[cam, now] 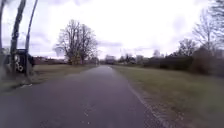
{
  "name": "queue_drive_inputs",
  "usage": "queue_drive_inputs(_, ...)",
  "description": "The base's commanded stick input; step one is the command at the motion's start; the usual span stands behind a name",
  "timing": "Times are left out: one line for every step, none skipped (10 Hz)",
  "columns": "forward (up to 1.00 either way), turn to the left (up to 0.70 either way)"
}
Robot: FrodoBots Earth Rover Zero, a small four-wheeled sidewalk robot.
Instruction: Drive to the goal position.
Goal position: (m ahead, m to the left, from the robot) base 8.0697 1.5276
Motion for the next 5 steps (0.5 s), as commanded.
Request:
queue_drive_inputs(1.00,0.00)
queue_drive_inputs(1.00,0.00)
queue_drive_inputs(1.00,0.00)
queue_drive_inputs(1.00,0.00)
queue_drive_inputs(1.00,0.00)
